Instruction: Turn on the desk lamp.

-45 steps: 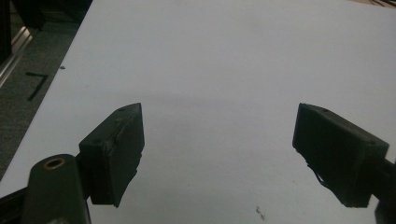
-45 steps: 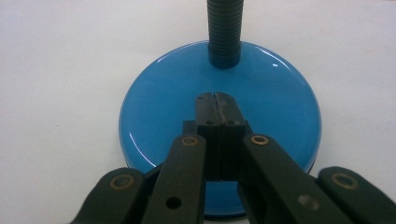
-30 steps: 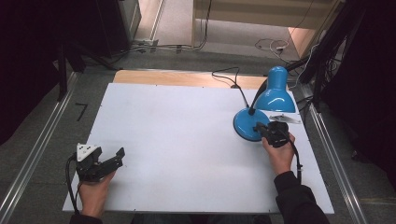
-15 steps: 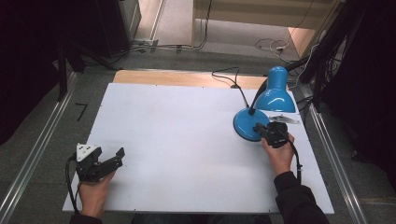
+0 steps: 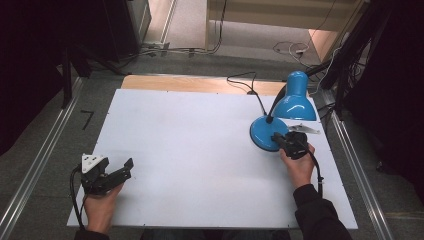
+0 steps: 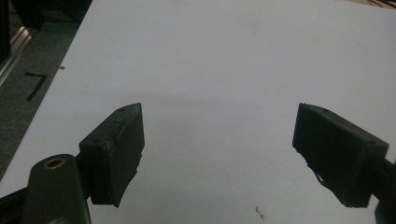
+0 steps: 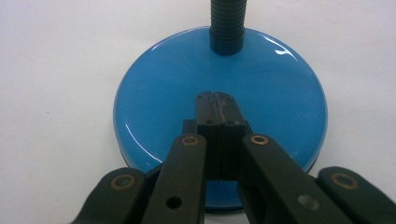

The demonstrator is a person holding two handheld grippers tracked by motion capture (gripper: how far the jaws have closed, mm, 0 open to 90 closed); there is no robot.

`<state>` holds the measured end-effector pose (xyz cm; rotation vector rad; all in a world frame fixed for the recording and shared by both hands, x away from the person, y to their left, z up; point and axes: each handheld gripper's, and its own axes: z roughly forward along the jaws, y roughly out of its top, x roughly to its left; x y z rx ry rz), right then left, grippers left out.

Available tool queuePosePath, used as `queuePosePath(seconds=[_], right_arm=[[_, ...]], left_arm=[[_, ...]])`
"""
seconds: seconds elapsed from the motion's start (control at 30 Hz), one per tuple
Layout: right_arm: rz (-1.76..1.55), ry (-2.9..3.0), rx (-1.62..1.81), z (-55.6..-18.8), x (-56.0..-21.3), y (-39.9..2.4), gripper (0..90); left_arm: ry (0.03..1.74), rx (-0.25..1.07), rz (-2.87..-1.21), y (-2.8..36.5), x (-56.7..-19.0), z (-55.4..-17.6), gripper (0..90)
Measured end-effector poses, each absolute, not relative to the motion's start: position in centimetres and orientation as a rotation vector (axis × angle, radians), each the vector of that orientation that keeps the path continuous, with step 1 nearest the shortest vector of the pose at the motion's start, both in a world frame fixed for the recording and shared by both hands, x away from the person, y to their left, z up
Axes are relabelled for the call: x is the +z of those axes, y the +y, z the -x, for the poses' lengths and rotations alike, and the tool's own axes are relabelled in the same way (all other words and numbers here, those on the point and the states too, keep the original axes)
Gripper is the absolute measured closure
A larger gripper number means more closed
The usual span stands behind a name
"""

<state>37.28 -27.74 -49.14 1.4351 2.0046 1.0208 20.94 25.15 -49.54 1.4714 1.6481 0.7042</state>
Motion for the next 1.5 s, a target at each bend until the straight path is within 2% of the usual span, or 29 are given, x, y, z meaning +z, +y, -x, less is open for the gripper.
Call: queuePosePath(seconds=[1.5], right_arm=[[-1.403,2.002,1.012,-36.88,-49.26,-27.67,88.1]], left_arm=[[1.645,0.705,-1.479,25.06,-49.50,-20.89,18.0]])
